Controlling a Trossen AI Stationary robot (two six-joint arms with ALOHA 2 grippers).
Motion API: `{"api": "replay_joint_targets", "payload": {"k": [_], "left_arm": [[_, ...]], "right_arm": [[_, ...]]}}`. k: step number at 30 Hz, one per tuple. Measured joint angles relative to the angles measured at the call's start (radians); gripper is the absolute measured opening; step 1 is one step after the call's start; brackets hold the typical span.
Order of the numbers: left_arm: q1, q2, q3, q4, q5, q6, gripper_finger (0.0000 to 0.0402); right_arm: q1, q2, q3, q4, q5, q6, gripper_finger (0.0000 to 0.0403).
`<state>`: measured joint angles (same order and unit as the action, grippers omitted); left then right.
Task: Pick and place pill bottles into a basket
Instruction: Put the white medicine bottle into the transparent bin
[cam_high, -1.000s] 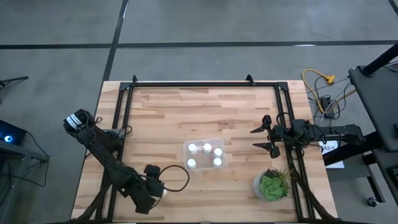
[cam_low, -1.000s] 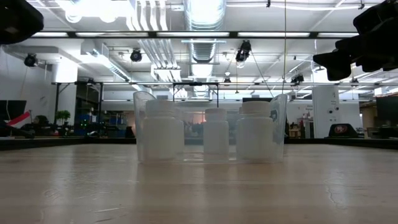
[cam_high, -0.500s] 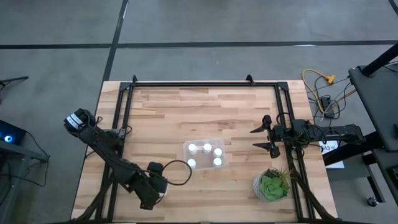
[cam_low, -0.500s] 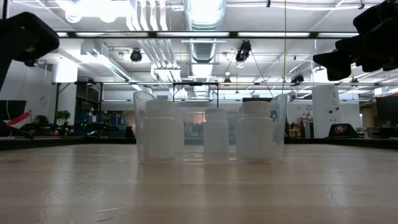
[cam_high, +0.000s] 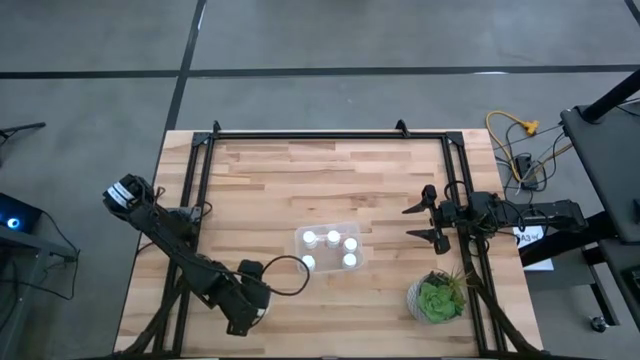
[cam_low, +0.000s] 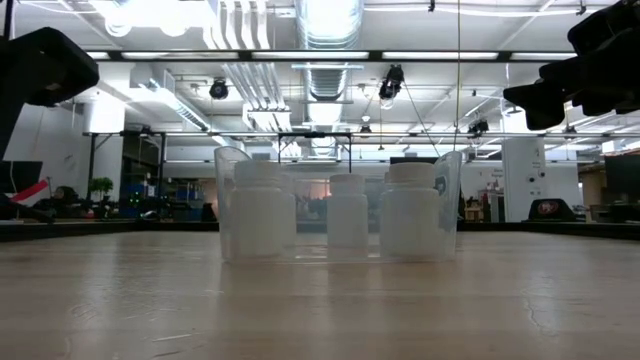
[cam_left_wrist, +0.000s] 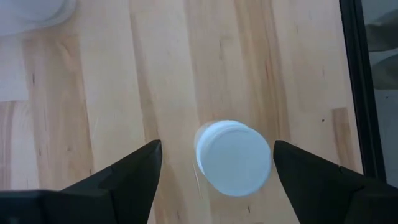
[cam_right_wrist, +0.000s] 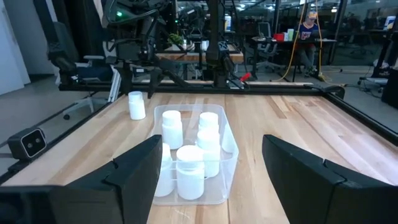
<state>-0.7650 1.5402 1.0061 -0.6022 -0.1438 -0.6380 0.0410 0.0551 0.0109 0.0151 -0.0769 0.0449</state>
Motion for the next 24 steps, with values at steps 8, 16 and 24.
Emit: {"api": "replay_joint_targets", "payload": {"k": [8,16,24], "left_arm": [[0.0,0.0,0.0,0.0,0.016,0.0,0.025],[0.0,0.001,0.0,0.002,0.019,0.015,0.0162],[0.018,-0.002,0.026,-0.031,0.045,0.047,0.0139]], "right_arm": [[0.0,0.0,0.0,0.0,0.0,0.004,0.0265],[0.0,0.0,0.0,0.0,0.0,0.008,0.0265],[0.0,0.0,0.0,0.0,0.0,0.008,0.0265]]}}
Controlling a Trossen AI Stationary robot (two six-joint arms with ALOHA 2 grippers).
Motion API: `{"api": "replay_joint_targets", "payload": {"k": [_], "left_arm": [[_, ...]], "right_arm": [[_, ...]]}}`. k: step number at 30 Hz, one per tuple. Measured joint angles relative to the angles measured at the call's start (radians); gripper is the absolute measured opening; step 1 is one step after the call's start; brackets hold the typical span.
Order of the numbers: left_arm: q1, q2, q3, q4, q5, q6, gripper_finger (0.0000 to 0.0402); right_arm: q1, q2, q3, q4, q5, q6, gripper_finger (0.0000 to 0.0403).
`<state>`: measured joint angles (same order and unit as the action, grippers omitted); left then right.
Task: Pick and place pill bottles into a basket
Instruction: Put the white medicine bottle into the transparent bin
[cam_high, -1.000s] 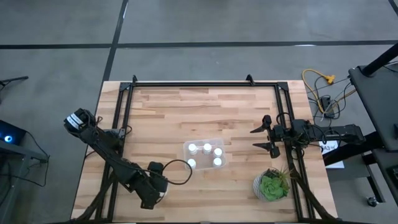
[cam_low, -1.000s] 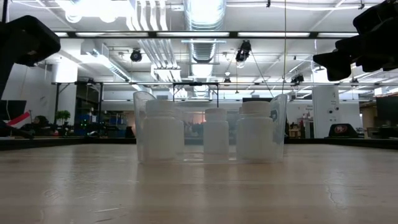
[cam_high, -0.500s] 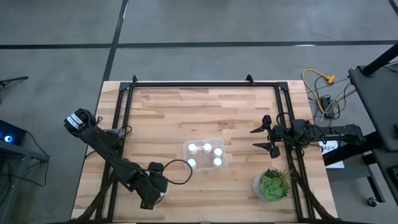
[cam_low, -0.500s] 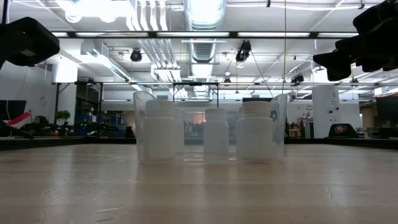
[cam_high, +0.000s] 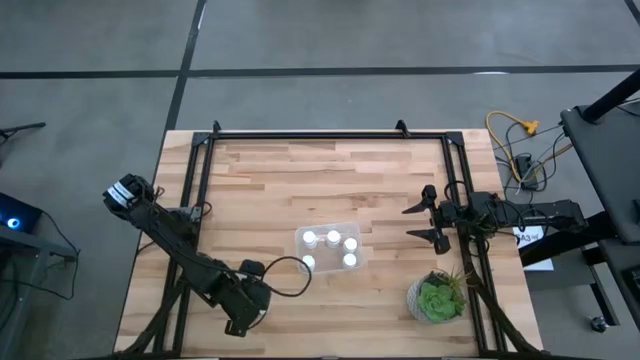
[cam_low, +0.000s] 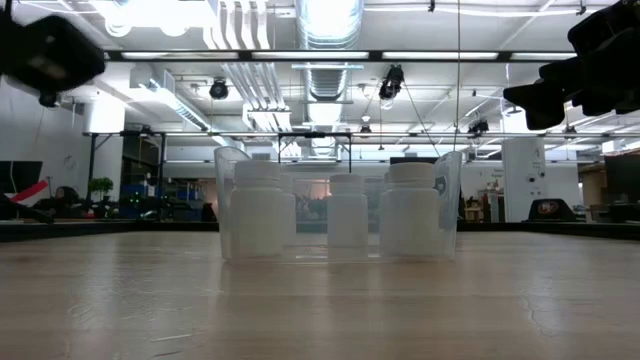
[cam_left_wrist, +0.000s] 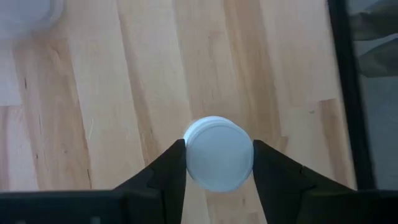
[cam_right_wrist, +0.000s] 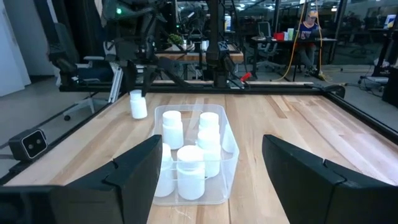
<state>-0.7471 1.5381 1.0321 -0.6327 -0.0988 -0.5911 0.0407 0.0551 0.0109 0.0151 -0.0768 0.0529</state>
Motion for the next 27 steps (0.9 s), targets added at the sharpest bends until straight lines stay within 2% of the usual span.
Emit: {"api": "replay_joint_targets", "payload": {"k": [6,12,18,27], "left_arm": [[0.074,-0.009,0.116,-0.104,0.024,0.111,0.0139],[0.222,-0.011,0.242,-0.181,0.082,0.208,0.0139],[0.381,-0.01,0.35,-0.214,0.091,0.272,0.0139],[0.537,0.094,0.518,-0.323,0.097,0.377,0.0139]], "right_arm": [[0.0,0.0,0.0,0.0,0.0,0.0,0.0265],[0.0,0.0,0.0,0.0,0.0,-0.002,0.0265],[0.0,0.0,0.0,0.0,0.0,-0.007,0.0265],[0.0,0.0,0.0,0.0,0.0,0.0,0.0265]]}}
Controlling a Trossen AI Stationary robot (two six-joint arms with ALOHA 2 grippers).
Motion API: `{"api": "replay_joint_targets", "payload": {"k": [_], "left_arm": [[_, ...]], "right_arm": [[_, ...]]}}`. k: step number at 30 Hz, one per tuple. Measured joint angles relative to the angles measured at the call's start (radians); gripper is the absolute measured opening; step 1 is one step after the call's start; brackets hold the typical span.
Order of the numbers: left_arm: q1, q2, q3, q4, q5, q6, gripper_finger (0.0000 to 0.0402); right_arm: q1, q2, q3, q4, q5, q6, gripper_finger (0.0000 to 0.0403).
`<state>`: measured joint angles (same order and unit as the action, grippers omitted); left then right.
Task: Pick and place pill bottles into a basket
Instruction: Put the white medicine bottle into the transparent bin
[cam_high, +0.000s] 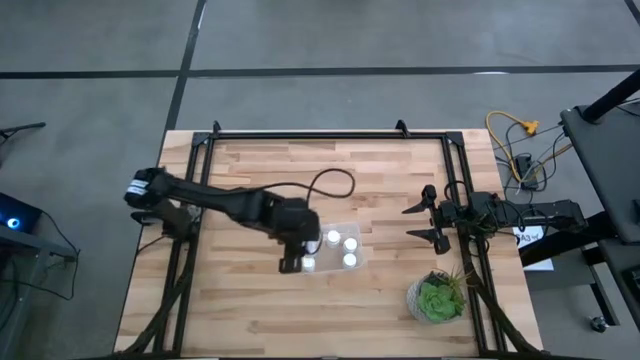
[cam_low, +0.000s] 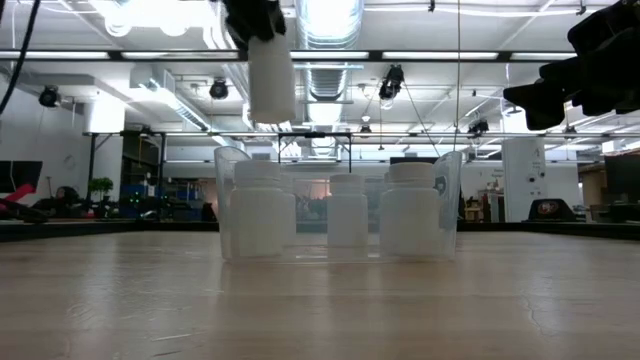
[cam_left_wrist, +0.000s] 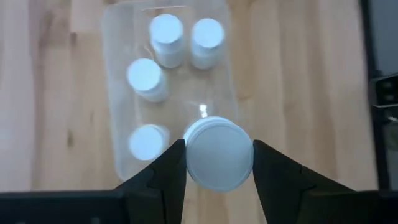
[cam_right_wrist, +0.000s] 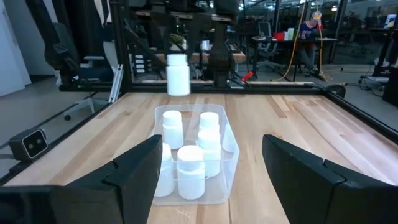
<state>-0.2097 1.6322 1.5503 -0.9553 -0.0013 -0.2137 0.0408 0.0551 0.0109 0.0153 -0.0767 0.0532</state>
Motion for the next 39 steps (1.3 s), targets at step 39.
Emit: {"api": "replay_joint_targets", "payload": {"k": [39], "left_arm": [[0.017,0.321,0.043,0.189,-0.031,-0.017,0.0139]], "right_arm": [[0.0,0.0,0.0,0.0,0.0,-0.009,0.0265]]}}
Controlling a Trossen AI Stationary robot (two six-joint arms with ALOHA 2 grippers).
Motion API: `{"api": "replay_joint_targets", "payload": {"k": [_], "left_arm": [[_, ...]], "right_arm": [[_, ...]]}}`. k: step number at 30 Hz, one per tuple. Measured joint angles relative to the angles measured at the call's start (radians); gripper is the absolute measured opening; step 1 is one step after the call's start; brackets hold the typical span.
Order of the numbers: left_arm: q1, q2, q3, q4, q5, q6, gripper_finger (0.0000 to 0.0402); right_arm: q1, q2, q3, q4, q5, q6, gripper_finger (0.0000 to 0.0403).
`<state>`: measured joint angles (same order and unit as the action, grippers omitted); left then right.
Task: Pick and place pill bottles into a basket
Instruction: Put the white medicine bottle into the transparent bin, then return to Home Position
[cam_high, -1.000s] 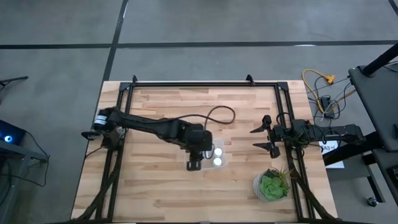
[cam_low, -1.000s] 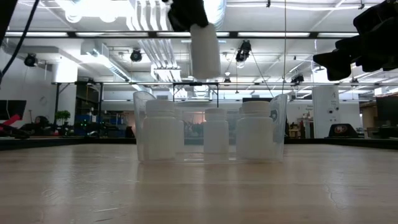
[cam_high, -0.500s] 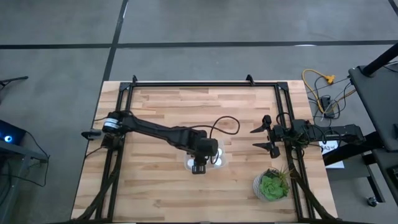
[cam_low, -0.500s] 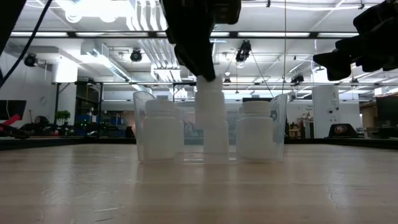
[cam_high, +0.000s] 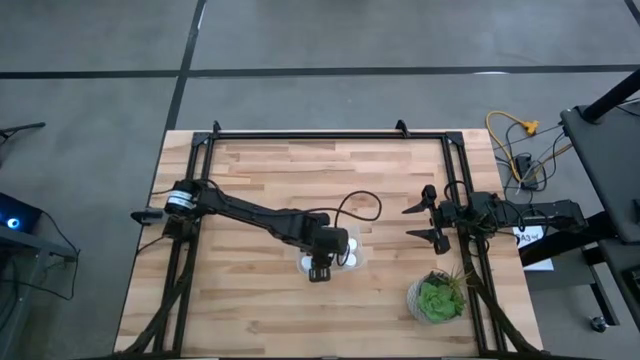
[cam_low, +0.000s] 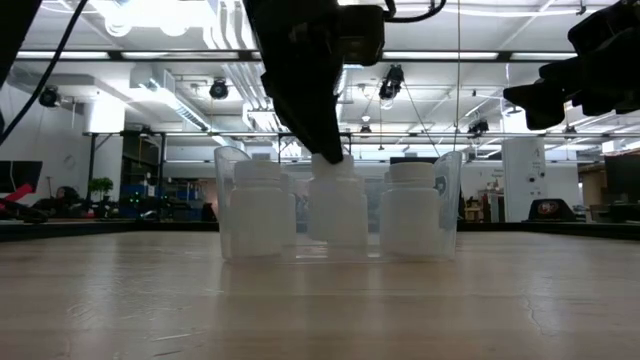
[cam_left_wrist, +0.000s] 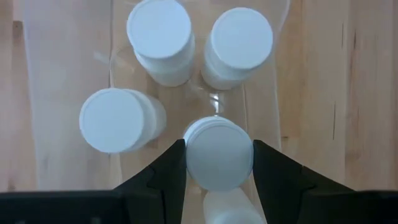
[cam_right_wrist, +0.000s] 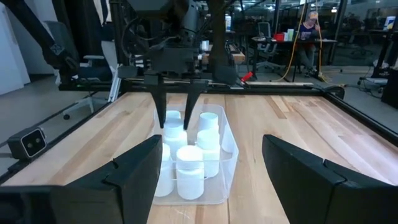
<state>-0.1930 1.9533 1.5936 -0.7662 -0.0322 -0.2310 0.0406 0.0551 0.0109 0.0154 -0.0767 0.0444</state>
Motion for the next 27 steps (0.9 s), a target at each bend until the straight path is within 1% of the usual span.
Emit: {"api": "replay_joint_targets", "payload": {"k": [8,14,17,27], "left_arm": [[-0.005,0.002,0.0,0.032,0.0,-0.018,0.0143],[-0.006,0.002,-0.003,0.046,0.0,-0.025,0.0205],[-0.006,0.002,-0.008,0.05,0.001,-0.024,0.0221],[-0.01,-0.005,-0.01,0.044,0.03,-0.026,0.0227]], "right_arm": [[0.0,0.0,0.0,0.0,0.0,0.0,0.0265],[0.0,0.0,0.0,0.0,0.0,0.0,0.0265],[0.0,0.0,0.0,0.0,0.0,0.006,0.0265],[0.0,0.0,0.0,0.0,0.0,0.003,0.0265]]}}
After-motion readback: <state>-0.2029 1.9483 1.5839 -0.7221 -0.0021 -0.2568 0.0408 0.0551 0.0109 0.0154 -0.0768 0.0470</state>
